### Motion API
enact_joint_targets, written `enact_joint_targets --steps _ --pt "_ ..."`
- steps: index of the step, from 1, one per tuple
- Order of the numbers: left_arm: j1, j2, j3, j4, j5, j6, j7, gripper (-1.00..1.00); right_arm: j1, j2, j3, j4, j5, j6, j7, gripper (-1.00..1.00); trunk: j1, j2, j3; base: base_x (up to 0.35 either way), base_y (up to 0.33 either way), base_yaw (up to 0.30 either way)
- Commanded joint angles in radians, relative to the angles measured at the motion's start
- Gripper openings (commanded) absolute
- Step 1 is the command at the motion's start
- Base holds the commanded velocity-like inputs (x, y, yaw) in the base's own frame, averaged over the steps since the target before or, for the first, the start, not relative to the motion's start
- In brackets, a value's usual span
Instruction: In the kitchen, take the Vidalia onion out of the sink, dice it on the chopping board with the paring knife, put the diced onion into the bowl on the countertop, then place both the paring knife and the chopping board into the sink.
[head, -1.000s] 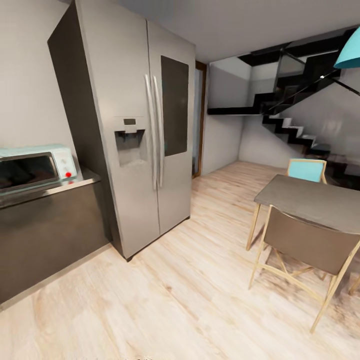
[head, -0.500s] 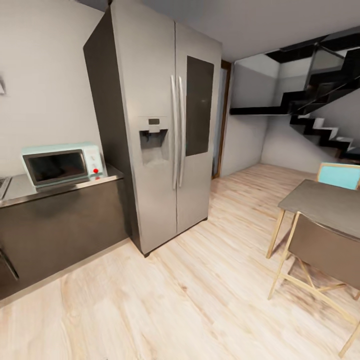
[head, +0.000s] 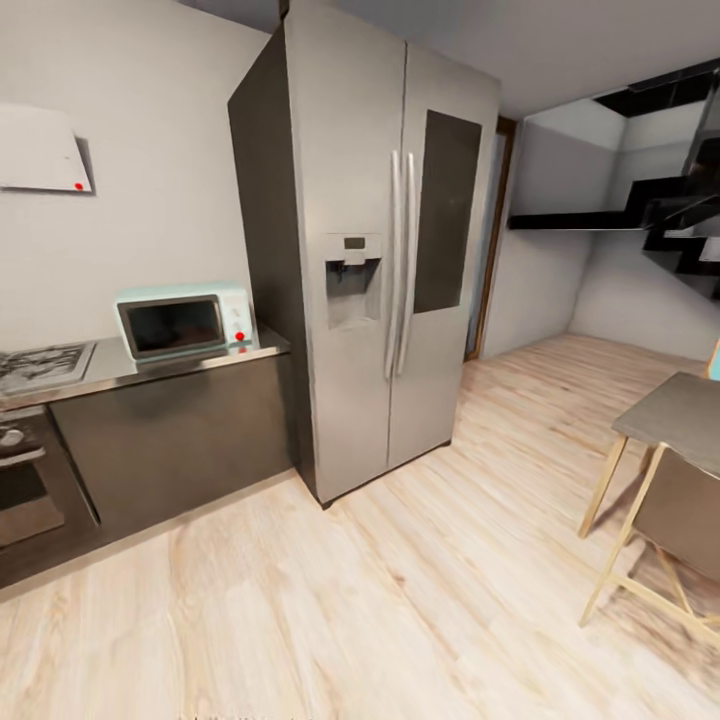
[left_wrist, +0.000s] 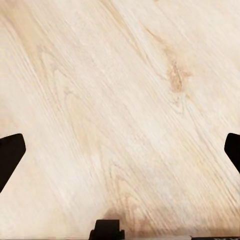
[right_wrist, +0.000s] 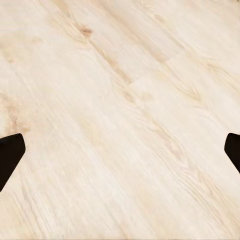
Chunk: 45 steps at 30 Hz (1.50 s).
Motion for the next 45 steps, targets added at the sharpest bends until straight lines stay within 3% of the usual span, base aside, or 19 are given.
enact_joint_targets --steps 1,45 --pt "0.0 0.0 0.0 0.0 0.001 -0.002 0.0 1.0 0.0 0.0 0.0 0.0 0.0 -0.003 -0.003 1.0 0.0 0.0 -0.001 0.0 0.0 0.266" --pt "0.0 0.0 0.001 -0.001 0.0 -0.002 0.001 1.0 0.0 0.0 0.0 0.0 0.0 -0.003 -0.003 1.0 0.0 0.0 -0.001 0.0 0.0 0.266"
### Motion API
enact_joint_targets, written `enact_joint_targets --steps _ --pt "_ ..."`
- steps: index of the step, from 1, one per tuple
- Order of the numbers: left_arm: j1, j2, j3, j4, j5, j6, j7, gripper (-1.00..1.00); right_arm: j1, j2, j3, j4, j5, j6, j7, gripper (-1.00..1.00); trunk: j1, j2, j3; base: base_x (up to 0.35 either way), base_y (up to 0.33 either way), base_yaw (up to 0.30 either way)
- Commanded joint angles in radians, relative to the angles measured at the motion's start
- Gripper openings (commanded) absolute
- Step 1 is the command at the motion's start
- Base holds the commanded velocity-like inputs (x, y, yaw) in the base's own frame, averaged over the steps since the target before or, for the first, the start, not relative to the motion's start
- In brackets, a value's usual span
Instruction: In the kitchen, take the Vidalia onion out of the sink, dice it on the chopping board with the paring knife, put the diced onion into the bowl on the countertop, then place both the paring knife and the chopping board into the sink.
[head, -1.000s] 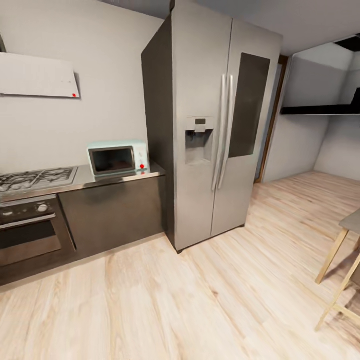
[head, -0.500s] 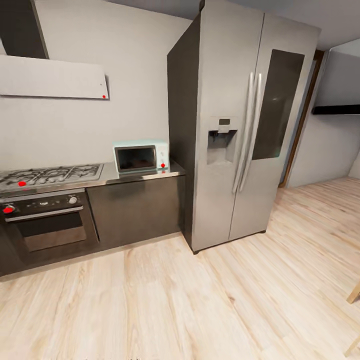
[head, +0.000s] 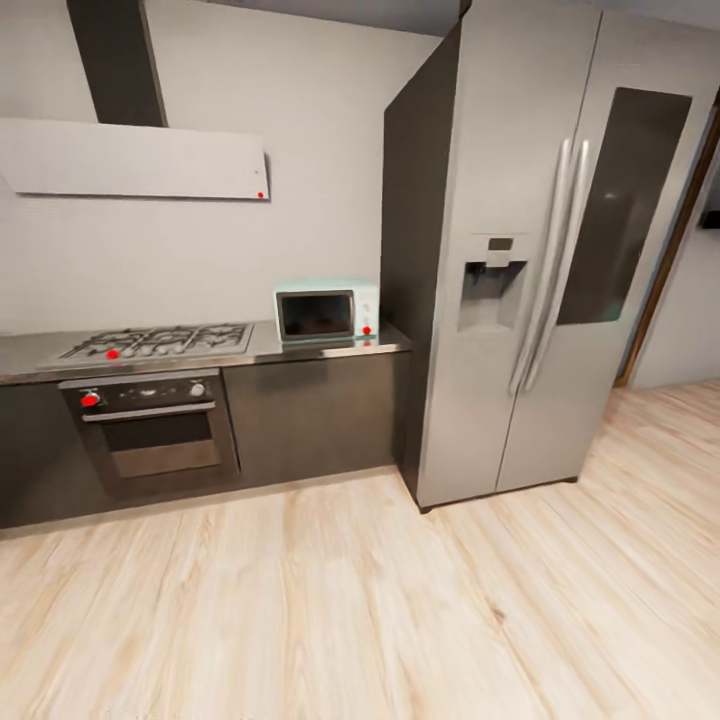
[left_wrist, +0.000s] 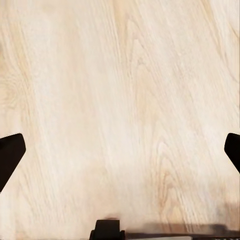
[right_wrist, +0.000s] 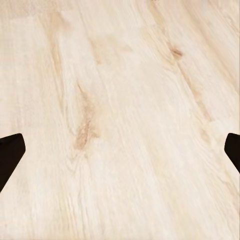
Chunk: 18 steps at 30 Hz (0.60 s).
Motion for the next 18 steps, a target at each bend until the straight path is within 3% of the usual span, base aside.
enact_joint_targets --steps 1,18 --pt "0.0 0.0 0.0 0.0 0.001 -0.002 0.0 1.0 0.0 0.0 0.0 0.0 0.0 -0.003 -0.003 1.0 0.0 0.0 -0.001 0.0 0.0 0.266" --pt "0.0 0.0 -0.001 0.0 0.001 -0.002 0.0 1.0 0.0 0.0 0.0 0.0 0.0 -0.003 -0.003 1.0 0.0 0.0 -0.001 0.0 0.0 0.266"
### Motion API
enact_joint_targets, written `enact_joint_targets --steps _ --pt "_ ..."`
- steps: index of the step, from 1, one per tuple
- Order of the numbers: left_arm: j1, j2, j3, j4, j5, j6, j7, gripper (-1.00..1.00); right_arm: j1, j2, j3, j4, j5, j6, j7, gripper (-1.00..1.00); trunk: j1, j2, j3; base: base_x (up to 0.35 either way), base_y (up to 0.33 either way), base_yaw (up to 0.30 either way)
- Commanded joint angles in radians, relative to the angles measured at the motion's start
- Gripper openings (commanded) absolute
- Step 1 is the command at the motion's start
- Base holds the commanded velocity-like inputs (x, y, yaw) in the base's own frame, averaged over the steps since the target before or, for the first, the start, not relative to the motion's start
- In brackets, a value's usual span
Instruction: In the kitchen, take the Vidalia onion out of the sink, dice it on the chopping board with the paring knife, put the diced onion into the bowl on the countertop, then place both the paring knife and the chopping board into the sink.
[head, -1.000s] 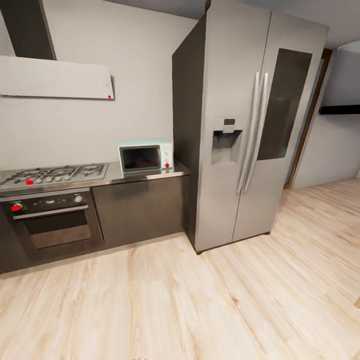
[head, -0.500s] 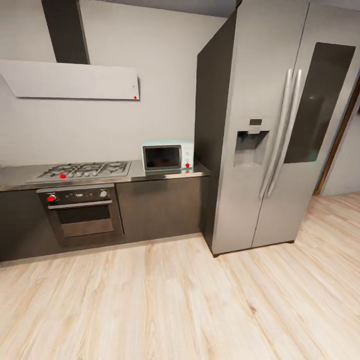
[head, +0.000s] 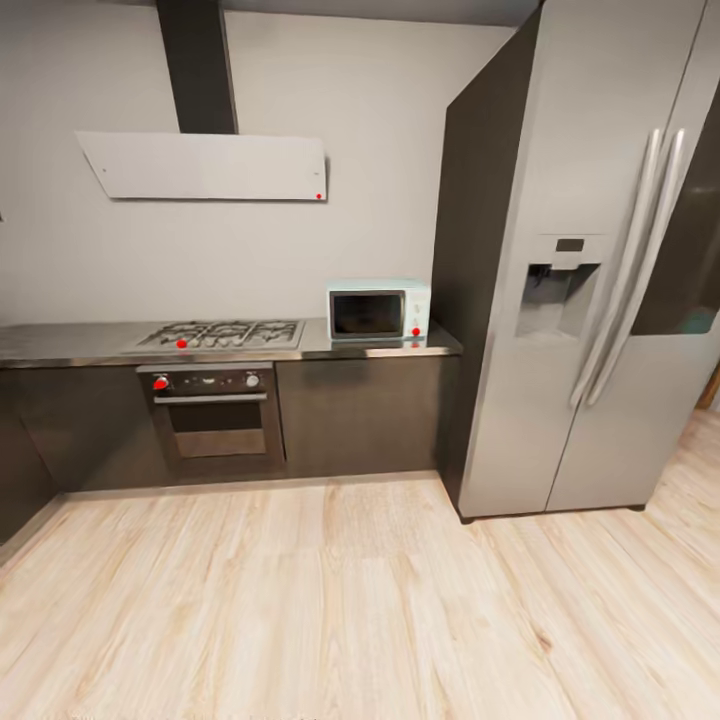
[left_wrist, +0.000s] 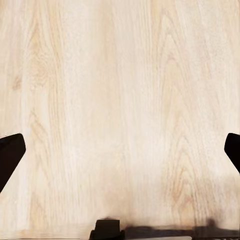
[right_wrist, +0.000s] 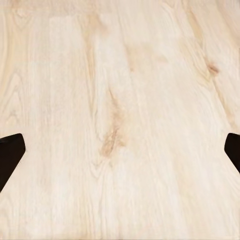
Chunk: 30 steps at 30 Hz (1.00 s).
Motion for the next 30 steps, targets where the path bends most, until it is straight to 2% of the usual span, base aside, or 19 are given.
enact_joint_targets --steps 1,30 --pt "0.0 0.0 0.0 0.0 0.001 -0.002 0.0 1.0 0.0 0.0 0.0 0.0 0.0 -0.003 -0.003 1.0 0.0 0.0 -0.001 0.0 0.0 0.266" --pt "0.0 0.0 -0.001 0.0 0.001 -0.002 0.0 1.0 0.0 0.0 0.001 0.0 0.0 -0.003 -0.002 1.0 0.0 0.0 -0.001 0.0 0.0 0.266"
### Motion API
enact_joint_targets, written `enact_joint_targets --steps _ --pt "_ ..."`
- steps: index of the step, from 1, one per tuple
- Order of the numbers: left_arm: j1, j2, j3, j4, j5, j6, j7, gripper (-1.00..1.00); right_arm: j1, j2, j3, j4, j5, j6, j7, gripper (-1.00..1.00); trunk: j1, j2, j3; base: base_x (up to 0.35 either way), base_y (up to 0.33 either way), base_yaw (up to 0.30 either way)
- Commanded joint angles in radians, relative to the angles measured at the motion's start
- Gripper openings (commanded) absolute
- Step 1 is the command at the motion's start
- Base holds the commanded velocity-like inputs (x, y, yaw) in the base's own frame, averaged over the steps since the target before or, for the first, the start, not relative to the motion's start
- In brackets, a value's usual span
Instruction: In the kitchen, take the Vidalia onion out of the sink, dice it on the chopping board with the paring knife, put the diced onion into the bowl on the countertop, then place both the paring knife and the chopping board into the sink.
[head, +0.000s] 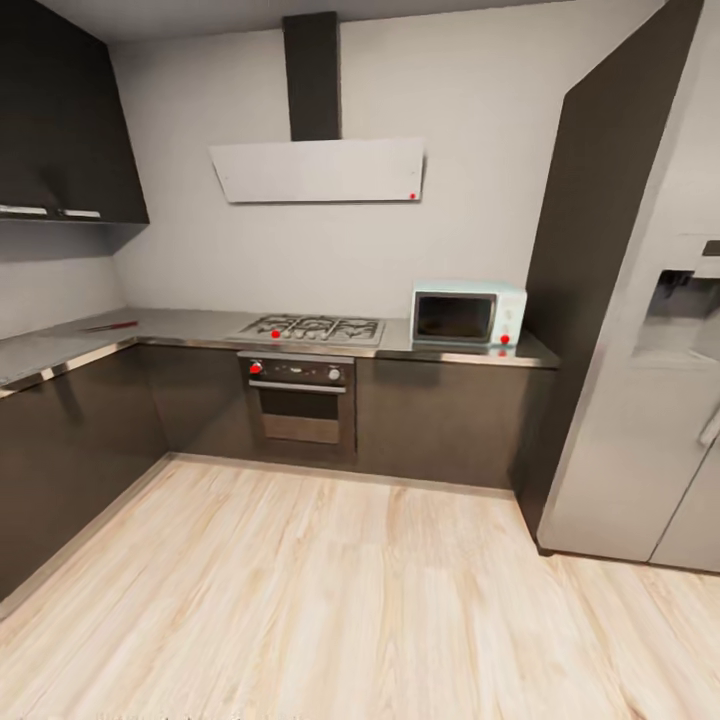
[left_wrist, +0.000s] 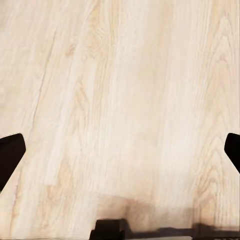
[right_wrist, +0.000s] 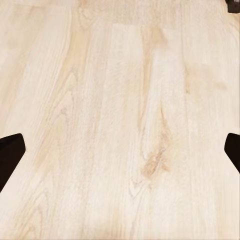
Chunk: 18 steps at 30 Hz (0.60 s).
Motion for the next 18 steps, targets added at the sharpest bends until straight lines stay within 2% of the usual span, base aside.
enact_joint_targets --steps 1,18 --pt "0.0 0.0 0.0 0.0 0.001 -0.002 0.0 1.0 0.0 0.0 -0.001 0.0 0.0 -0.003 -0.003 1.0 0.0 0.0 -0.001 0.0 0.0 0.266" --pt "0.0 0.0 0.003 0.014 0.001 -0.002 0.0 1.0 0.0 0.002 0.0 0.0 0.0 -0.003 -0.003 1.0 0.0 0.0 -0.001 0.0 0.0 0.267"
